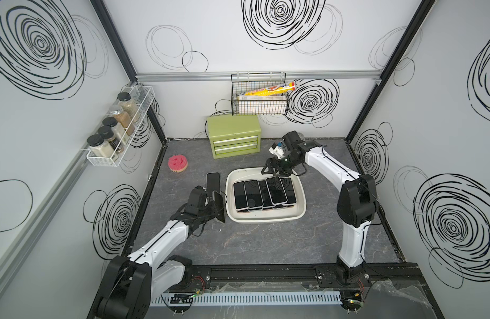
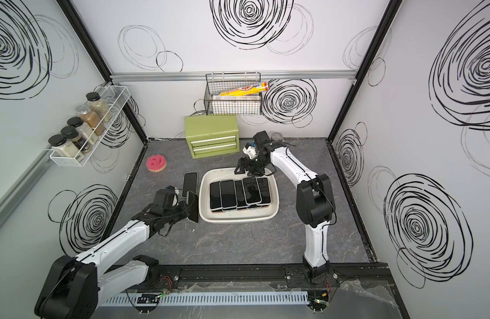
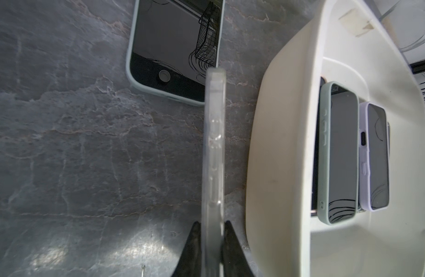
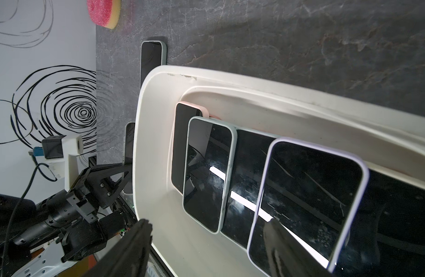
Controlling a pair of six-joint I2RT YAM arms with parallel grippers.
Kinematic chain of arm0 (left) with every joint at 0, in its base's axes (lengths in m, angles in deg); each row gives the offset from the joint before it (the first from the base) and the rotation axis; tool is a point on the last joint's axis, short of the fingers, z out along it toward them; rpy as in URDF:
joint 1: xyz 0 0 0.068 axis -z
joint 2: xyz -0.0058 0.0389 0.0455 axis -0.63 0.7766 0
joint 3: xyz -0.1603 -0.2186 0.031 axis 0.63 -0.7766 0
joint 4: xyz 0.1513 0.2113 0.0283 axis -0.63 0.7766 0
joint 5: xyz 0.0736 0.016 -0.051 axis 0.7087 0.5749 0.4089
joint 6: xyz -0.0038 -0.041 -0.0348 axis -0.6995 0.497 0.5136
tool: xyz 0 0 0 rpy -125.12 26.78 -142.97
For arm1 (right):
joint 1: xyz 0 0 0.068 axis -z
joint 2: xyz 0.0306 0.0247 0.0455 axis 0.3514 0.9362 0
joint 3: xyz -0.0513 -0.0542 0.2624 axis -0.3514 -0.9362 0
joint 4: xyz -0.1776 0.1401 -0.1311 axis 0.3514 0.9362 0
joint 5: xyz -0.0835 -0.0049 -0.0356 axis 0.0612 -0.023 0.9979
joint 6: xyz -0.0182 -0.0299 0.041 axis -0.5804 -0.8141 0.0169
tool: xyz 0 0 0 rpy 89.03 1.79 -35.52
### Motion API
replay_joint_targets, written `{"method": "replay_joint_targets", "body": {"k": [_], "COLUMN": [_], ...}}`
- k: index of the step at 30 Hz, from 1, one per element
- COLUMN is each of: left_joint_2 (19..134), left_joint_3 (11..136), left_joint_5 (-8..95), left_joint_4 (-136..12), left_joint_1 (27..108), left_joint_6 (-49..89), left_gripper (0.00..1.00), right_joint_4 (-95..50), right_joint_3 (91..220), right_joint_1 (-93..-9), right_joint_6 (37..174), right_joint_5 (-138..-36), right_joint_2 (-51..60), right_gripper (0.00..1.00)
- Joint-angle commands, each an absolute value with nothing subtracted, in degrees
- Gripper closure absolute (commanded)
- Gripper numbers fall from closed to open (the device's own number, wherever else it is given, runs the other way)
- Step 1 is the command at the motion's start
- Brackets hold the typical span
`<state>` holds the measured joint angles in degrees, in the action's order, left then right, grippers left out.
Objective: Take the phone out of the storage box
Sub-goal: Place the phone at the center of the board.
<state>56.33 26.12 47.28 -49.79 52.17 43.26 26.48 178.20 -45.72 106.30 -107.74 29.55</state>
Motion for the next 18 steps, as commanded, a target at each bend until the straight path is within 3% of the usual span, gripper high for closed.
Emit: {"method": "replay_joint_targets", "body": {"k": [1,6,18], "left_joint_2": [58.3,56.8,53.6], "left_joint_3": [23.2,21.4,17.3], "left_joint_5": [54.0,49.8,50.9], "left_joint_4": [-45.2,-47.8,-46.4], "left_joint_1": [51.7,52.4,56.3], "left_joint_6": [44.5,44.3,51.0], "left_gripper": [1.0,1.0,1.0], "right_joint_4": [26.0,25.7,25.1], "right_joint_3": [176.9,175.8,174.7], "right_joint_1": [-45.8,-45.9,-46.2], "right_joint_6": [105.4,105.5,105.7], "right_joint_5": [-108.4,-108.2,-108.4], "right_joint_2": [27.0,26.7,26.1], "right_gripper": [0.21,0.21,0.22]}}
